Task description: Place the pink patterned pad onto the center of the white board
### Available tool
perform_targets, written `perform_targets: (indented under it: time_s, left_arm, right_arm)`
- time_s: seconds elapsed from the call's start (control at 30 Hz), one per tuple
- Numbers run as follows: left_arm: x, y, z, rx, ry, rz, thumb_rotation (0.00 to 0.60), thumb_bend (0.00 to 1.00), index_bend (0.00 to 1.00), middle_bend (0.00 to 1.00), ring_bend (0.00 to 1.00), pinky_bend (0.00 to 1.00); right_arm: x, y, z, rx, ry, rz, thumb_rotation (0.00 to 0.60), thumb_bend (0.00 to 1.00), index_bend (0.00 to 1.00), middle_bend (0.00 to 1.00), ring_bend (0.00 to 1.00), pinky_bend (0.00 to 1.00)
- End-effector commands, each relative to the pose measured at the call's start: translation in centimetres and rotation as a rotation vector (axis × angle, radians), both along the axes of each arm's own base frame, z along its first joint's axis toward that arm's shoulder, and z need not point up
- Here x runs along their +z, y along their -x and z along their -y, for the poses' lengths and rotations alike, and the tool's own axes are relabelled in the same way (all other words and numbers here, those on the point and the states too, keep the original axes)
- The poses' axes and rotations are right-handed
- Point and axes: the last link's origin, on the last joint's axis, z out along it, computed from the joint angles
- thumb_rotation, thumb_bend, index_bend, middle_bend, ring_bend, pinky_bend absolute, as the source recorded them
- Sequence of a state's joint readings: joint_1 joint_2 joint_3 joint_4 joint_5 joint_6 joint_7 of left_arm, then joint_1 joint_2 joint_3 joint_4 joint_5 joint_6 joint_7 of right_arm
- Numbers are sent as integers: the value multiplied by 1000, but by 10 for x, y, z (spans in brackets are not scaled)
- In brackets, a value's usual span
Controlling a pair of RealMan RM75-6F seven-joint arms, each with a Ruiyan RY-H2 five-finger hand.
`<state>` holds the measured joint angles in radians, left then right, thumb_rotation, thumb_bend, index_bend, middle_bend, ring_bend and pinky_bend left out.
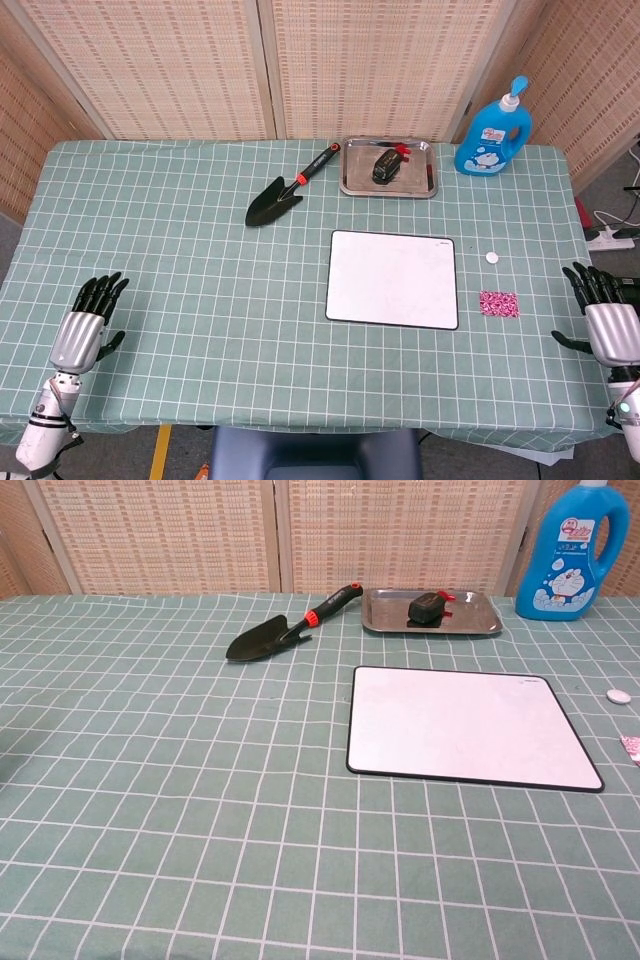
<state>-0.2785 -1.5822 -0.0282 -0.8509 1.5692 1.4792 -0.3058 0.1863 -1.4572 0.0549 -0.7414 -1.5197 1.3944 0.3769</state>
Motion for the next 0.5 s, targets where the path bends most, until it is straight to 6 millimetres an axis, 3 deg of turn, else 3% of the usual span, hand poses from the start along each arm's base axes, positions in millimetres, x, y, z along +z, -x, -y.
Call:
perform_targets:
  time_s: [0.03,0.07,0.17,0.3,0.5]
  left_arm:
    - [0,0,0,3,3,2,600,217,0,0,0,0]
    - [0,0,-1,4,4,3,600,217,0,0,0,0]
    - [1,0,-1,4,6,8,600,217,0,0,0,0]
    - [1,0,0,3,11,12,600,217,0,0,0,0]
    - [1,1,-1,6,19,18,600,217,0,0,0,0]
  right_arm:
    - [2,-12,14,10,-48,-76,597,0,8,564,581,700]
    - [0,-13,17,0,-65,-95,600,0,30,651,662,780]
    - [-7,-15,25,-57,-136,-153,600,0,155,761,761,869]
    - [-17,-20,36,-125,-207,-210,600,0,281,860,847,941]
    - [-26,-27,51,-197,-273,-288,600,0,335,941,914,984]
